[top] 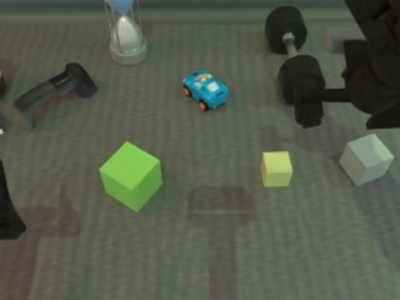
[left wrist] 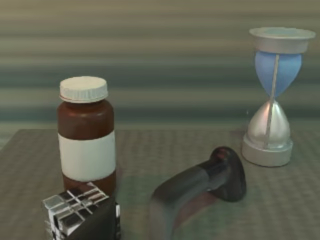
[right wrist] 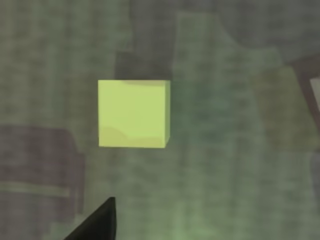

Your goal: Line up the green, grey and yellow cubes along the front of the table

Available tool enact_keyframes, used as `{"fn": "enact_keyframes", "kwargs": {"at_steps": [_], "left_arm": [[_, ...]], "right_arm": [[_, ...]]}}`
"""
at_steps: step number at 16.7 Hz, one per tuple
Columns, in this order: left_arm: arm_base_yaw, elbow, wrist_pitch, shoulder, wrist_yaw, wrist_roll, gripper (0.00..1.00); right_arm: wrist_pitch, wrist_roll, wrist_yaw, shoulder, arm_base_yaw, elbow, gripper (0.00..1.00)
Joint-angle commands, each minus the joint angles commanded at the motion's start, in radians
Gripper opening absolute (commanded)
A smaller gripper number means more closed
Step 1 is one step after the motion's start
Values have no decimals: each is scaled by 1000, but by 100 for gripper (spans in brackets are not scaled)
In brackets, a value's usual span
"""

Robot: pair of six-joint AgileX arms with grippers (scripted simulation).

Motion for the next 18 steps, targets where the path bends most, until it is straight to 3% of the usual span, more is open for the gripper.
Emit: {"fn": "enact_keyframes", "kwargs": {"at_steps": [8,15,18], "left_arm": [[0,0,0,0,0,0,100],[0,0,0,0,0,0,100],[0,0,0,0,0,0,100]], "right_arm": [[-262,102,6,471,115,431,100],[-271,106,6,497,118,453,100],[-201,105,7,519,120,401,100]]}}
